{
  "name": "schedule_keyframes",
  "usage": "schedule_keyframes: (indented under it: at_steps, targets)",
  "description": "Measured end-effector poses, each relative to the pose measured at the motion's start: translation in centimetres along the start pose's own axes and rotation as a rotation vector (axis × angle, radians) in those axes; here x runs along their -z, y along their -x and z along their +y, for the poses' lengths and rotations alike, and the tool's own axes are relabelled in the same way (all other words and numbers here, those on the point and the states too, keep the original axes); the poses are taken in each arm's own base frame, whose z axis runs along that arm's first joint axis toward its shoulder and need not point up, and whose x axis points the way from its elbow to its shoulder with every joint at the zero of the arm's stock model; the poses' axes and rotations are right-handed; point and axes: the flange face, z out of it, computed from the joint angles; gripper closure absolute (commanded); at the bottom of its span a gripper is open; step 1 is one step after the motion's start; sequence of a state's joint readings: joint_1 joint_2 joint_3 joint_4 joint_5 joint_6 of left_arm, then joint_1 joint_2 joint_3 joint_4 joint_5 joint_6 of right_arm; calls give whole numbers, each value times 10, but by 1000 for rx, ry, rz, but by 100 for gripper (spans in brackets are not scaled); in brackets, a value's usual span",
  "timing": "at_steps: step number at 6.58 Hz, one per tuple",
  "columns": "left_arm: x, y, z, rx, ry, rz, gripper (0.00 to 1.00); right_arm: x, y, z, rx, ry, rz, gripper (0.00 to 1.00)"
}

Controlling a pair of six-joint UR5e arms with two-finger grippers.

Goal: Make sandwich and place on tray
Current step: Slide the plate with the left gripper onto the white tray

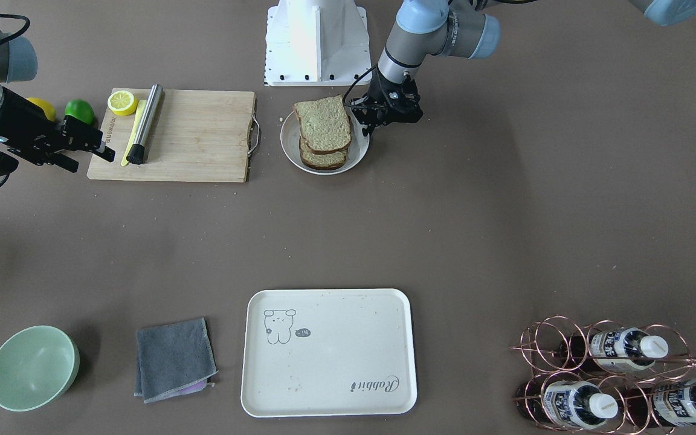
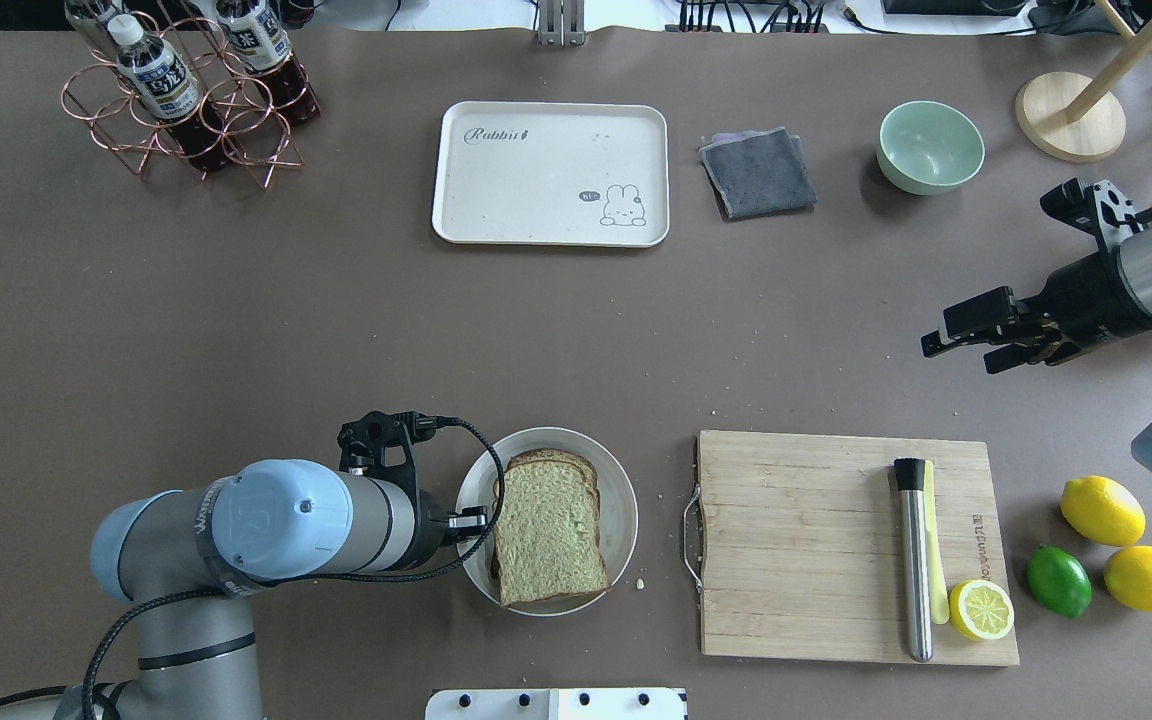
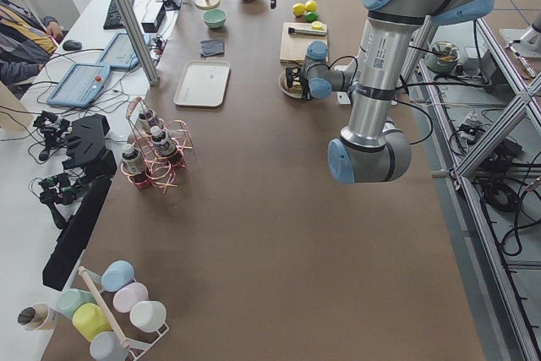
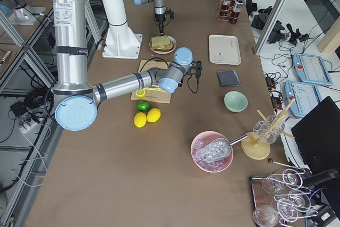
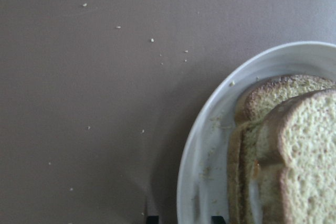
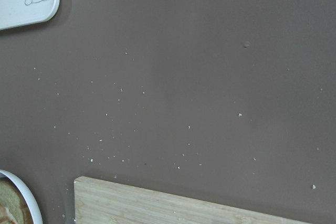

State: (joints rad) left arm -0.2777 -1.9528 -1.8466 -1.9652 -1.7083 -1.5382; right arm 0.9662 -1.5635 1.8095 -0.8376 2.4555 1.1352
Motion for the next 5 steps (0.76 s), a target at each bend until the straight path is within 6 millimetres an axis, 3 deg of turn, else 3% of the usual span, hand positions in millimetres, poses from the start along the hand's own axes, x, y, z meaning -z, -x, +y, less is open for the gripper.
schedule_keyframes:
  at_steps: [1, 2, 3, 5]
  targets:
    - [14, -3, -11, 5, -9, 19, 100, 3, 2, -1, 2, -3, -5, 1]
    - [29, -2, -40, 16, -21, 32, 100, 9, 2, -4, 1, -13, -9, 1]
    - [43, -1, -86, 18, -42, 38, 100, 18, 2, -7, -2, -26, -16, 1]
    - [52, -12, -209, 19, -100, 15, 100, 39, 3, -11, -5, -34, -41, 1]
